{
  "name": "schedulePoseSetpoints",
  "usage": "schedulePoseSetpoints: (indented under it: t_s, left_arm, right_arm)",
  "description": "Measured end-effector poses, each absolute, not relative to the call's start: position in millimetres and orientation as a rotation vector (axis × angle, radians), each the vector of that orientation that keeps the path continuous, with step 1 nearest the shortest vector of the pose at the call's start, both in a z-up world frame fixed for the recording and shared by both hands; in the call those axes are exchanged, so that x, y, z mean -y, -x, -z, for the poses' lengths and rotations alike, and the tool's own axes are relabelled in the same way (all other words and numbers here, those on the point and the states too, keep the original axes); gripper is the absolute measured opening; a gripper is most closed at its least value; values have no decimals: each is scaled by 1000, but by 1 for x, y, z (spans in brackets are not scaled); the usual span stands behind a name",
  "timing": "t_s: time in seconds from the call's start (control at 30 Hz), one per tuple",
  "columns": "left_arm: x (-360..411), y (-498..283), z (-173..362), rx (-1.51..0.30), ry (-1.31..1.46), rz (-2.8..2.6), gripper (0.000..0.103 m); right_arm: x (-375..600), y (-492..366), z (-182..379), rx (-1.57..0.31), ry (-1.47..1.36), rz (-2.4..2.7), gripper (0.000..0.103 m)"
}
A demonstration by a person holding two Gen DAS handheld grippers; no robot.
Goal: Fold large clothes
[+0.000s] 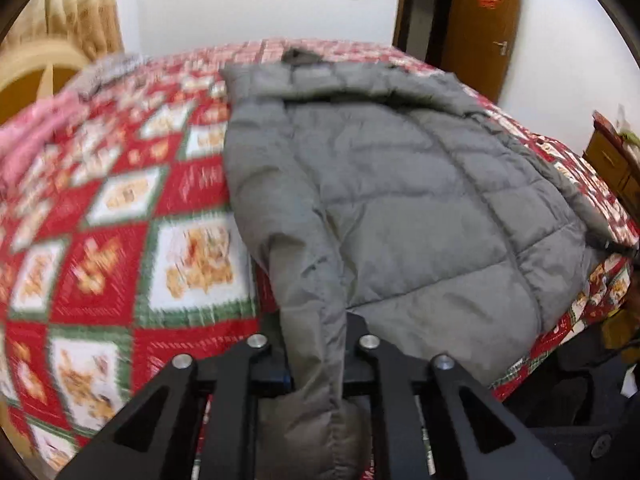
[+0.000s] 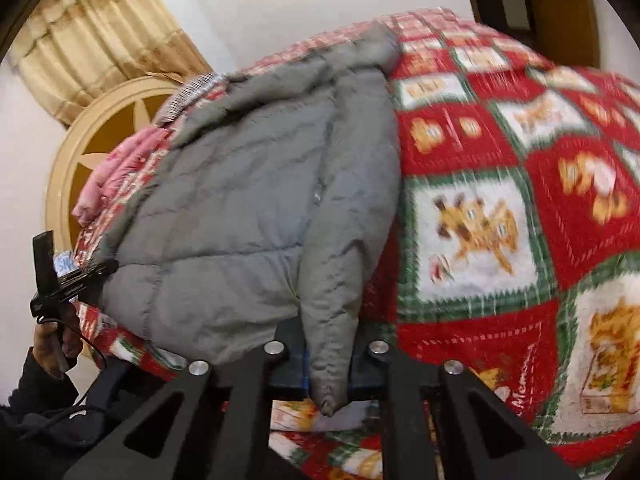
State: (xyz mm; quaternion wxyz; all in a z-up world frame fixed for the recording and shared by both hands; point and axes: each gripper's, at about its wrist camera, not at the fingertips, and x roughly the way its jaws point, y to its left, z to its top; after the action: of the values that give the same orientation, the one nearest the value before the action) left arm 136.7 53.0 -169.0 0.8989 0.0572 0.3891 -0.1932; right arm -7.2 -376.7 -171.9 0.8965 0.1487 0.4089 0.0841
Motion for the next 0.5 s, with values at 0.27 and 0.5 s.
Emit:
schedulePoseSetpoints:
  t_s: [0.27,0.5]
  left_arm:
    - [-78,-90,72,-565,-20,549,12]
    - [-92,-88,54,-526,-10,549,13]
  right_arm:
    - [390,40,85,-617,-374,-272,8]
    - [404,80,33,-491,-410,-320,8]
